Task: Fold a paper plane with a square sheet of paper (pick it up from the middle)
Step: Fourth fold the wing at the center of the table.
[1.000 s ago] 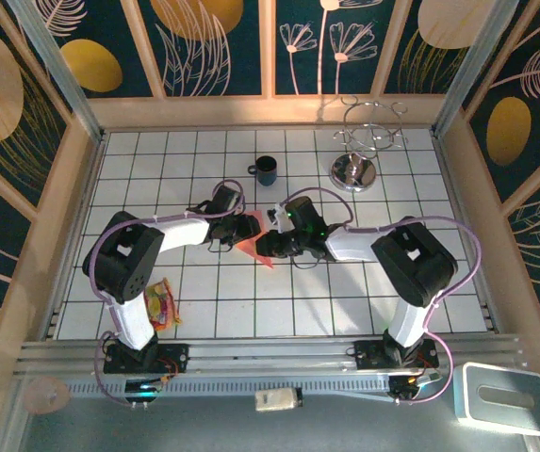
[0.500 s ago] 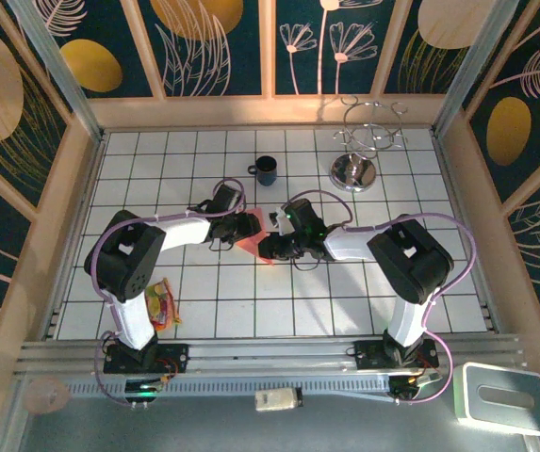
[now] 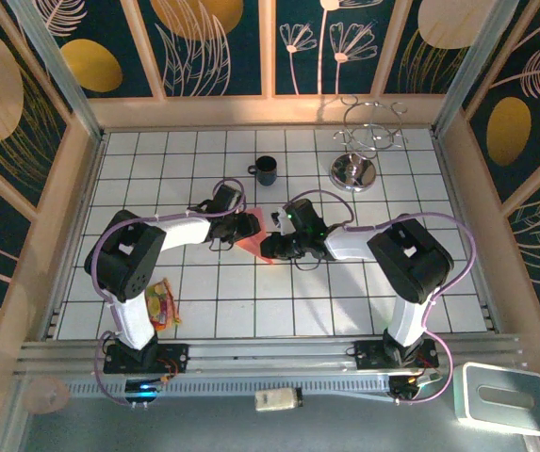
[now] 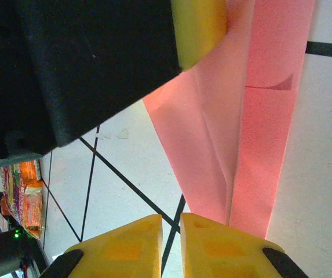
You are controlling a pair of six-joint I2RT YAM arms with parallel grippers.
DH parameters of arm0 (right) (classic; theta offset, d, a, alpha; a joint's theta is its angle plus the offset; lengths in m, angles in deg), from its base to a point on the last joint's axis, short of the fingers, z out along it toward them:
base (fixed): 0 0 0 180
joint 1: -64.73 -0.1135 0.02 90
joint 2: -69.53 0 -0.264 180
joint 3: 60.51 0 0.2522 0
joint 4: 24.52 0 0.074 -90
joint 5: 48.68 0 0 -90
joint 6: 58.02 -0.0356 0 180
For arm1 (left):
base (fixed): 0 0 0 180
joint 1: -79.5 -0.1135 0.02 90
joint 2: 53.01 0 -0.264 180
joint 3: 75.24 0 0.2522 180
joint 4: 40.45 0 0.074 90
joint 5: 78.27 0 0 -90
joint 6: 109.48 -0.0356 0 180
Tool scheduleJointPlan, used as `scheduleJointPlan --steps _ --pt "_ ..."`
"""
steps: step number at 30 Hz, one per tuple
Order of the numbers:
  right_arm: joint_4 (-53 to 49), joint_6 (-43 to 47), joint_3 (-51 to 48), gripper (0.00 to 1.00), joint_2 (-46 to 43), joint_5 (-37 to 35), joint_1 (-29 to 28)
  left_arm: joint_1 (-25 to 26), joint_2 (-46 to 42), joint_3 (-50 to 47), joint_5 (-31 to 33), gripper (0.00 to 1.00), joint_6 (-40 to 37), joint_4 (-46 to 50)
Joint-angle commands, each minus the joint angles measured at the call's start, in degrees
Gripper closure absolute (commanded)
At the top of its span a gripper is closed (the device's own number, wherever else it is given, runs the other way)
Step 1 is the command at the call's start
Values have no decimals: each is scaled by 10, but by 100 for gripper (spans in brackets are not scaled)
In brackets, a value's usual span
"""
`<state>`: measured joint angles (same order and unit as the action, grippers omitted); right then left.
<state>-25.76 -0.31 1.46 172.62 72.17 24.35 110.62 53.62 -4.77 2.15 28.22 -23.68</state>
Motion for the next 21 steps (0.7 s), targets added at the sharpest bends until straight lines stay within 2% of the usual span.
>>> scheduleJointPlan --steps 1,21 --pt "-17 5 -9 83 8 -16 3 -5 71 -41 60 54 -13 111" --pt "-27 8 -7 84 18 -24 5 -6 75 -42 54 54 -14 109"
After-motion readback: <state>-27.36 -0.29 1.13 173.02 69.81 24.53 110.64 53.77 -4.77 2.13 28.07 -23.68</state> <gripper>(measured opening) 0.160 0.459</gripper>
